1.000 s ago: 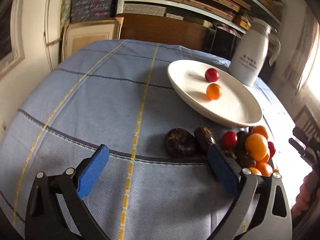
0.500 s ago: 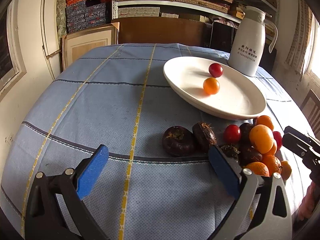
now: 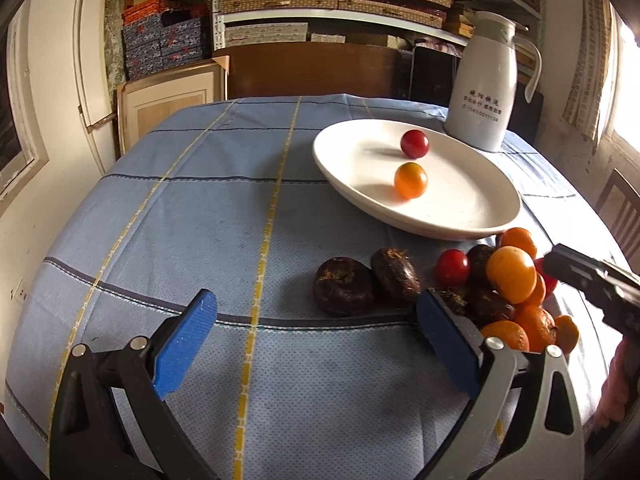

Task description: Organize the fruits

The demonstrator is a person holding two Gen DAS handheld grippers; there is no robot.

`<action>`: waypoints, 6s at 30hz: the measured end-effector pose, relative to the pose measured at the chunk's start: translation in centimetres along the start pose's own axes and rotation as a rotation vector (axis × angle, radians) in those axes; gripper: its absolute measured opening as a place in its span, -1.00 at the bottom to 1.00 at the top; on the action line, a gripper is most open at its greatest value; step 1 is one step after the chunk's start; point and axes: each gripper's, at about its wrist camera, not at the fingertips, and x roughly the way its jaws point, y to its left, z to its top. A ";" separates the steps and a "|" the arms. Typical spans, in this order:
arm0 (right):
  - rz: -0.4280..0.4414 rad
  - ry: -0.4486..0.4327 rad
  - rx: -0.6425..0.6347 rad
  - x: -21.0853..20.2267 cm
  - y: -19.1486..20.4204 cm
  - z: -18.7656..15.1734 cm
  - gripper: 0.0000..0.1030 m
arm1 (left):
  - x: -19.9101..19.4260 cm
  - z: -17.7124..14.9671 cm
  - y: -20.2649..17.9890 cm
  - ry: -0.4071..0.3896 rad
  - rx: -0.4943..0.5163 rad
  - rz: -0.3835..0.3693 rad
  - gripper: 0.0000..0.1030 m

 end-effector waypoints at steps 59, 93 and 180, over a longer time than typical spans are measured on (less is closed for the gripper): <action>0.041 0.087 0.064 2.2 -1.8 0.9 -0.31 | 5.4 2.0 -4.9 0.112 0.160 -0.252 -0.52; 0.074 0.028 0.085 6.0 -1.6 7.1 -0.31 | 2.7 4.5 -4.1 -0.006 0.233 -0.159 0.07; 0.157 0.213 0.243 -2.2 -2.8 -5.8 -0.29 | -3.4 -4.1 -7.1 -0.004 0.272 -0.021 0.91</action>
